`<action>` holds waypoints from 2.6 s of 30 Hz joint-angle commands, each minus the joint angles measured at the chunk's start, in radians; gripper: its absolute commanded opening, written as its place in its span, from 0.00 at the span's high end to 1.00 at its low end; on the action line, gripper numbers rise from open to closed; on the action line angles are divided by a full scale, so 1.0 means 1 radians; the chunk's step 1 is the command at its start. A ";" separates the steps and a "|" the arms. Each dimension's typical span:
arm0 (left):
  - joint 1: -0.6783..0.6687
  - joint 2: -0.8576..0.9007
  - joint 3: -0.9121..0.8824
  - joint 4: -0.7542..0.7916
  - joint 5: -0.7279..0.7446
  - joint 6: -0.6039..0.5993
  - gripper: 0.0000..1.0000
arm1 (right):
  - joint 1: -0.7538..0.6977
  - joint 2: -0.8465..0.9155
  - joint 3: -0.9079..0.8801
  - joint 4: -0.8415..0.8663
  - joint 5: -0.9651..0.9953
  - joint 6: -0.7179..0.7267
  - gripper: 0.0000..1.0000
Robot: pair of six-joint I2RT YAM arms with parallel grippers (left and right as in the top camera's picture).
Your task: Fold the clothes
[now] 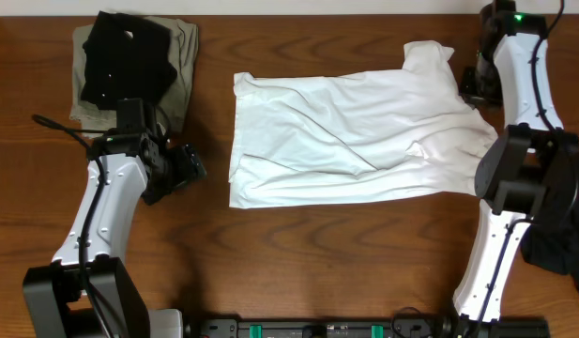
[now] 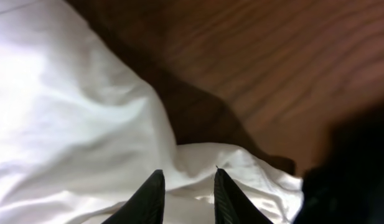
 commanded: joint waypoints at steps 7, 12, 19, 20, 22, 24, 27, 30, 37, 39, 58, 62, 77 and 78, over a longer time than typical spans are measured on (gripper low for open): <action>-0.004 0.005 -0.005 0.037 0.041 0.048 0.16 | 0.016 0.001 0.078 0.012 -0.174 -0.032 0.76; -0.042 0.005 0.016 0.092 0.103 0.063 0.16 | 0.012 0.001 0.175 0.040 -0.574 -0.176 0.34; -0.106 0.010 0.187 0.094 0.105 0.061 0.17 | 0.018 0.001 0.305 0.058 -0.626 -0.141 0.22; -0.117 0.015 0.222 0.090 0.105 0.061 0.17 | 0.020 0.001 0.314 0.061 -0.631 -0.141 0.22; -0.139 0.037 0.295 0.080 0.105 0.058 0.18 | 0.025 0.001 0.323 0.072 -0.631 -0.140 0.23; -0.162 0.076 0.373 0.067 0.105 0.057 0.18 | 0.031 0.001 0.324 0.096 -0.631 -0.117 0.24; -0.185 0.160 0.471 0.042 0.105 0.053 0.18 | 0.039 0.001 0.324 0.143 -0.631 -0.095 0.25; -0.193 0.277 0.547 0.023 0.119 0.032 0.18 | 0.045 0.002 0.324 0.184 -0.629 -0.077 0.25; -0.196 0.471 0.600 0.087 0.243 0.020 0.18 | 0.047 0.003 0.324 0.314 -0.628 -0.043 0.23; -0.195 0.508 0.600 0.121 0.243 0.005 0.17 | 0.047 0.003 0.324 0.332 -0.616 -0.016 0.23; -0.206 0.602 0.599 0.311 0.244 -0.359 0.21 | 0.042 0.156 0.316 0.327 -0.601 0.100 0.21; -0.225 0.618 0.599 0.351 0.302 -0.420 0.21 | 0.035 0.158 0.316 0.410 -0.603 0.157 0.20; -0.253 0.627 0.599 0.369 0.280 -0.463 0.21 | 0.005 0.293 0.316 0.494 -0.599 0.259 0.20; -0.253 0.627 0.599 0.369 0.274 -0.464 0.20 | -0.001 0.293 0.316 0.488 -0.599 0.259 0.20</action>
